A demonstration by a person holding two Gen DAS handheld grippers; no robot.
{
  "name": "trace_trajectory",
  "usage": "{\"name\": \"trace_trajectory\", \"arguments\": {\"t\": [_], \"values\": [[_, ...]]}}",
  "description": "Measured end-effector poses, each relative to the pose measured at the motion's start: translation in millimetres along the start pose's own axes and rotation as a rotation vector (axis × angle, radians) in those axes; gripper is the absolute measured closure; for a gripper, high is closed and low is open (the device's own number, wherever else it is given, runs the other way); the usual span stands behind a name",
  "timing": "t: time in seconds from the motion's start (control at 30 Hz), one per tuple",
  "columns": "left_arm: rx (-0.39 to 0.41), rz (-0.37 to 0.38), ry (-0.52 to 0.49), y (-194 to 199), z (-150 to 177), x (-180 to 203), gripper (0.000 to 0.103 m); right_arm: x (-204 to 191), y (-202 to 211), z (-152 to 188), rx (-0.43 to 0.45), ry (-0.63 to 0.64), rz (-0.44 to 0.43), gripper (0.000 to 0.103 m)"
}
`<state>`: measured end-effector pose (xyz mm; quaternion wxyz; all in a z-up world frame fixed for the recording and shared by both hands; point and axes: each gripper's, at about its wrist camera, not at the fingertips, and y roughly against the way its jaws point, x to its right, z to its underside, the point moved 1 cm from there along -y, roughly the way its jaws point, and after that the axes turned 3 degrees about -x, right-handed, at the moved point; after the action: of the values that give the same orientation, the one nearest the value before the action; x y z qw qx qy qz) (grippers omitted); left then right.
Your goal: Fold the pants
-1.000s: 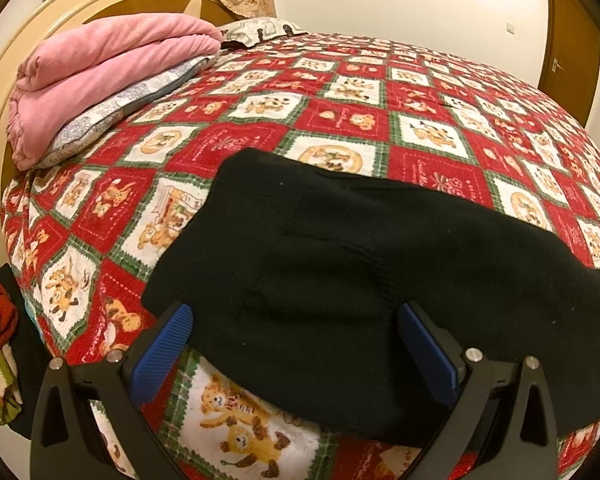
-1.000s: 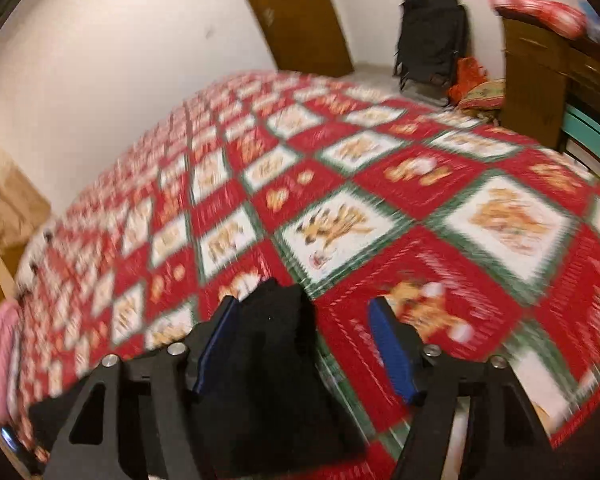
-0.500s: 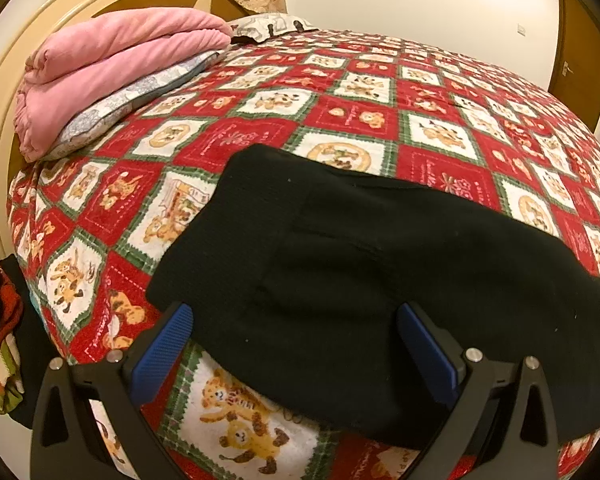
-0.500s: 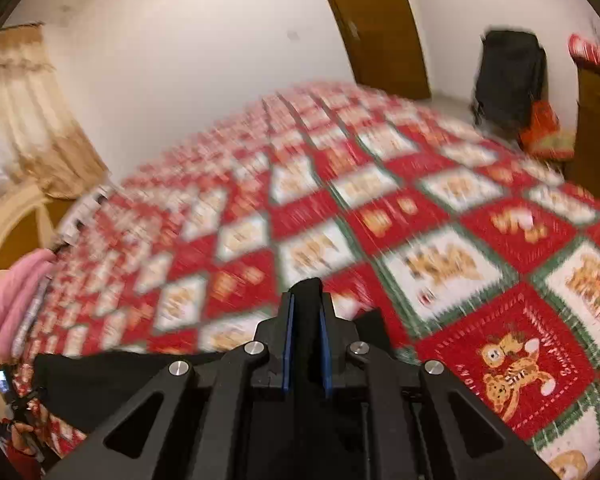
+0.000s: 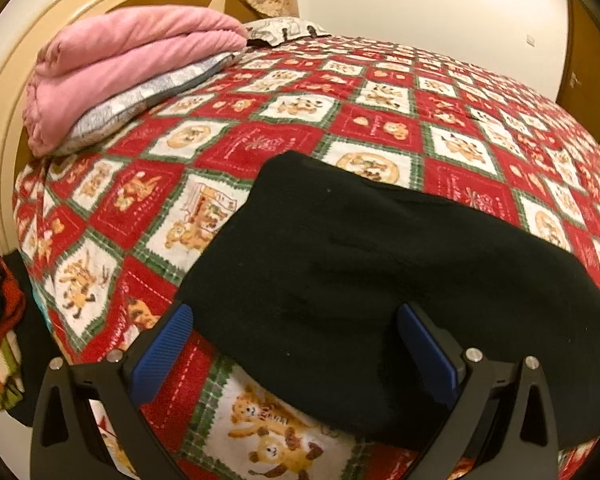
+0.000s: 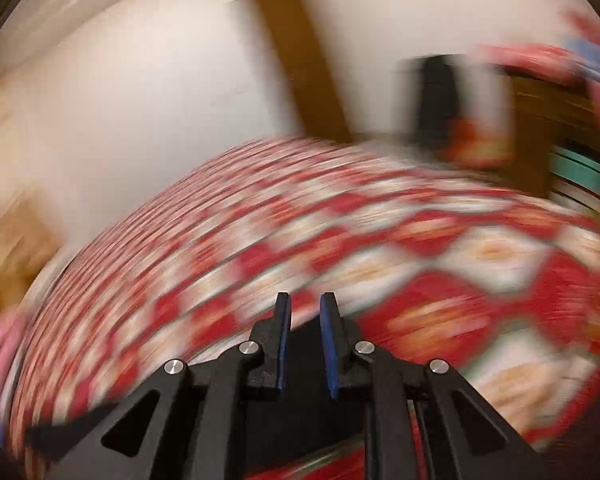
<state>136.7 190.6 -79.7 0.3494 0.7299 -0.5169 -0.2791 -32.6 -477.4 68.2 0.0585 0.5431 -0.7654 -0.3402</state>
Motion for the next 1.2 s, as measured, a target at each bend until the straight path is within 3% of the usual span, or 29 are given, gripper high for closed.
{"name": "trace_trajectory", "arguments": {"t": [0.03,0.13,0.2,0.27,0.4,0.47,0.53,0.6,0.63,0.67,0.73,0.8,0.97,1.03,1.13,1.2], "values": [[-0.002,-0.003,0.005,-0.4,-0.5,0.1,0.0,-40.6,-12.5,16.2,-0.094,0.098,-0.132,0.087],[0.009,-0.013,0.006,0.3,1.2,0.6,0.0,-132.4,-47.0,69.7,-0.291,0.295,-0.336,0.087],[0.022,-0.026,0.008,0.8,2.7,-3.1,0.0,-182.1,-63.4,106.8,-0.36,0.409,-0.415,0.087],[0.04,-0.048,0.016,-0.5,1.3,-12.1,0.0,-211.8,-79.1,130.0,-0.386,0.445,-0.467,0.087],[0.017,0.003,0.046,-8.2,-3.9,-25.6,0.0,-247.0,-121.7,182.1,-0.592,0.382,-0.556,0.086],[0.008,-0.023,0.045,-4.7,-5.6,-23.9,0.0,-253.4,-113.1,186.8,-0.579,0.405,-0.585,0.081],[0.033,-0.113,0.021,10.5,-6.6,-14.5,0.0,-263.7,-109.3,178.8,-0.631,0.44,-0.641,0.081],[0.071,-0.108,0.001,26.7,-5.1,-4.4,0.0,-268.3,-108.7,161.9,-0.662,0.368,-0.75,0.078],[0.102,-0.051,-0.014,40.3,-3.5,6.2,0.0,-276.1,-111.2,149.8,-0.66,0.333,-0.8,0.069],[0.121,-0.025,-0.019,47.6,-2.0,11.6,0.0,-285.2,-114.2,140.7,-0.648,0.321,-0.836,0.048],[0.153,0.027,-0.047,61.5,4.2,33.9,0.0,-309.3,-121.2,118.1,-0.565,0.335,-0.922,0.02],[0.141,0.055,-0.079,62.0,9.7,50.8,0.0,-336.2,-134.0,109.8,-0.525,0.401,-0.976,0.019],[0.065,0.016,-0.164,37.5,29.2,74.9,0.0,-392.3,-191.5,131.0,-0.729,0.447,-1.059,0.019],[0.031,0.01,-0.151,27.2,36.6,70.9,0.0,-408.0,-210.0,144.0,-0.78,0.474,-1.049,0.019],[-0.004,0.092,-0.053,20.1,37.0,55.6,0.0,-418.4,-226.1,163.1,-0.875,0.46,-1.068,0.019],[-0.02,0.107,-0.029,18.4,37.3,54.3,0.0,-420.7,-223.2,172.0,-0.901,0.475,-1.08,0.019]]}}
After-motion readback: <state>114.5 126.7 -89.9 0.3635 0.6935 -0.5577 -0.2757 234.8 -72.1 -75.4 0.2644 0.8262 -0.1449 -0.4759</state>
